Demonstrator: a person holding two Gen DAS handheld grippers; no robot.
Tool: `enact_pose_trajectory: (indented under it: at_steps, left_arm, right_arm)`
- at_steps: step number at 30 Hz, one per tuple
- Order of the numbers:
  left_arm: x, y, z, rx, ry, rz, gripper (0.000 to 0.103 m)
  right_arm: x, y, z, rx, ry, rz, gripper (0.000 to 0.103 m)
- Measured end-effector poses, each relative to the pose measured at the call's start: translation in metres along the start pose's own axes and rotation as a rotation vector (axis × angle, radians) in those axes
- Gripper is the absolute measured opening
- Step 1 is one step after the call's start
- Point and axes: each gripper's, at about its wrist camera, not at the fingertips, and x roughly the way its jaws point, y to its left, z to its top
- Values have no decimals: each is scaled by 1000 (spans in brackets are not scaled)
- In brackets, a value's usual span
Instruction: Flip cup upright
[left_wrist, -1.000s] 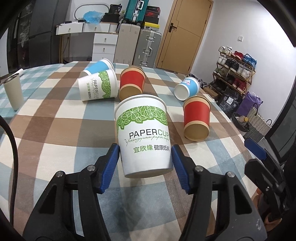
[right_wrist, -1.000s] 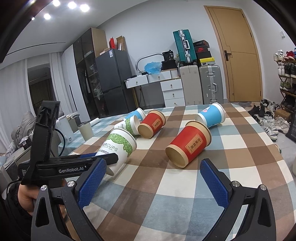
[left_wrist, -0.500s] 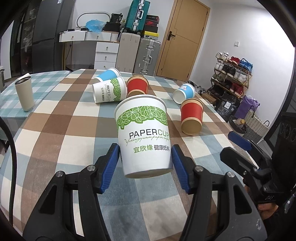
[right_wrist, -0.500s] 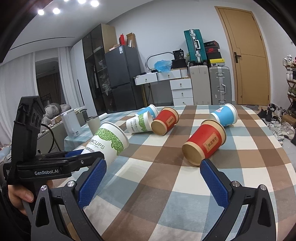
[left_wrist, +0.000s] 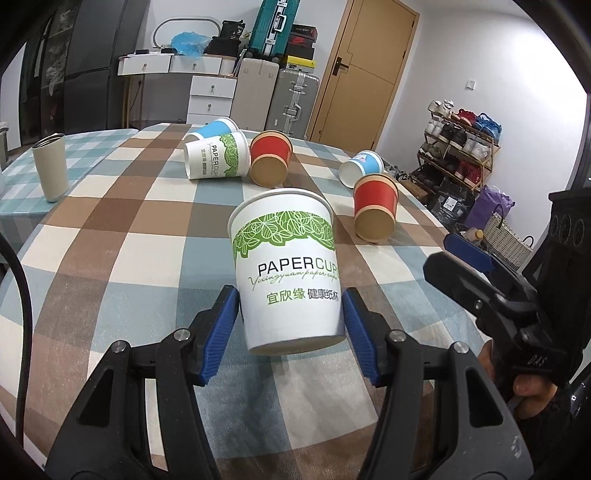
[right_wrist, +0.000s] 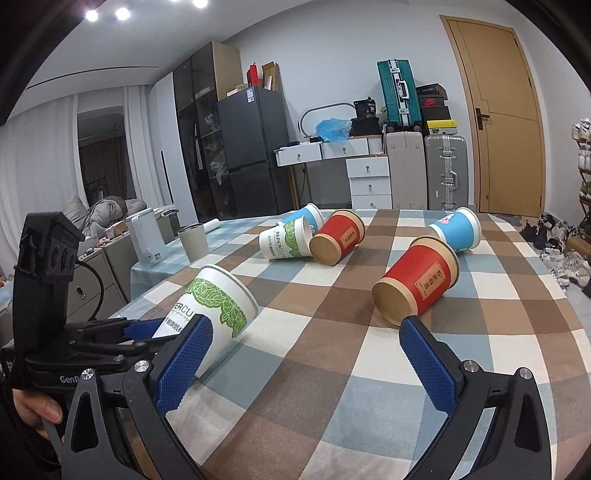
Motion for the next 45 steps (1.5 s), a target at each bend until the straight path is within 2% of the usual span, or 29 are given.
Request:
enact_pose_trajectory:
  at_steps: [8,33,34,39,43,45]
  left_arm:
    - [-5,-4,-4,5,-19,1,56]
    - [7,-2,-8,5,19,-19,57]
    - [8,-2,-7,7,18,-17,58]
    - [3,5,-2,18,-10,3,82]
    - [-3,15,6,42,-49,14,90]
    - [-6,21,8,45,-69,22,99]
  right_arm:
    - [2,2,-2,-17,6,-1,103]
    - [3,1,-2,-8,9,-9,103]
    - [3,1,-2,-6,10,-8,103]
    - [2,0,-2,8,17,-5,103]
    - [5,-3,-1,25,36,-7,103]
    - [6,-3,-1,34,53,-11,103]
